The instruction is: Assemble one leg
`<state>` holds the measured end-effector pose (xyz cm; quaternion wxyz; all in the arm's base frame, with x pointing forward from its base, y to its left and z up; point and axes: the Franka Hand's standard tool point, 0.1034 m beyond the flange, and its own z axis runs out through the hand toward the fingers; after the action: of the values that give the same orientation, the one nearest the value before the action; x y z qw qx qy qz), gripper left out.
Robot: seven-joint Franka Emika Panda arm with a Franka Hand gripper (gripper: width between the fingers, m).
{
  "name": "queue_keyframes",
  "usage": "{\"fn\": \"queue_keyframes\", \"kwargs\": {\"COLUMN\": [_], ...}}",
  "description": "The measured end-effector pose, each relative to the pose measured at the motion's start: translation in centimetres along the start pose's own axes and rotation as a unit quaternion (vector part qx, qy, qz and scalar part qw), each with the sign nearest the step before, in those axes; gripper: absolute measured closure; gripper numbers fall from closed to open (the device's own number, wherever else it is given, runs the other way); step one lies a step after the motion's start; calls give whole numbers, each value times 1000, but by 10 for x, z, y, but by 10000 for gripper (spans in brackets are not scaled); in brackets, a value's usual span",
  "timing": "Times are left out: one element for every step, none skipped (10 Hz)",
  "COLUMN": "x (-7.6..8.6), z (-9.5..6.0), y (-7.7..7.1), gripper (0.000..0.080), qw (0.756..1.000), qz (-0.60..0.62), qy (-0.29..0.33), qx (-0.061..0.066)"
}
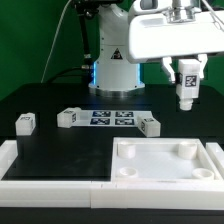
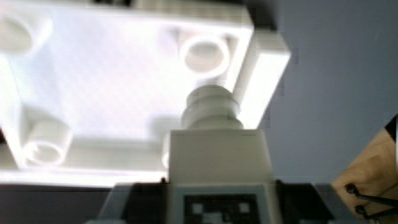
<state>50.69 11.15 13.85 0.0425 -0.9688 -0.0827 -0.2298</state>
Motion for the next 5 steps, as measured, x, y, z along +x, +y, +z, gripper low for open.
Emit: {"fn": "queue_keyframes", "kwargs": {"x": [13,27,34,32,31], "z": [7,13,14,14,15], "y": [2,2,0,0,0], "gripper": [511,511,511,511,511], "qw": [1000,1000,1000,1000,1000], "qz": [-6,-10,-12,-12,-12], "qy": [-1,-3,-3,-3,-4], "qx": [1,3,5,5,5]}}
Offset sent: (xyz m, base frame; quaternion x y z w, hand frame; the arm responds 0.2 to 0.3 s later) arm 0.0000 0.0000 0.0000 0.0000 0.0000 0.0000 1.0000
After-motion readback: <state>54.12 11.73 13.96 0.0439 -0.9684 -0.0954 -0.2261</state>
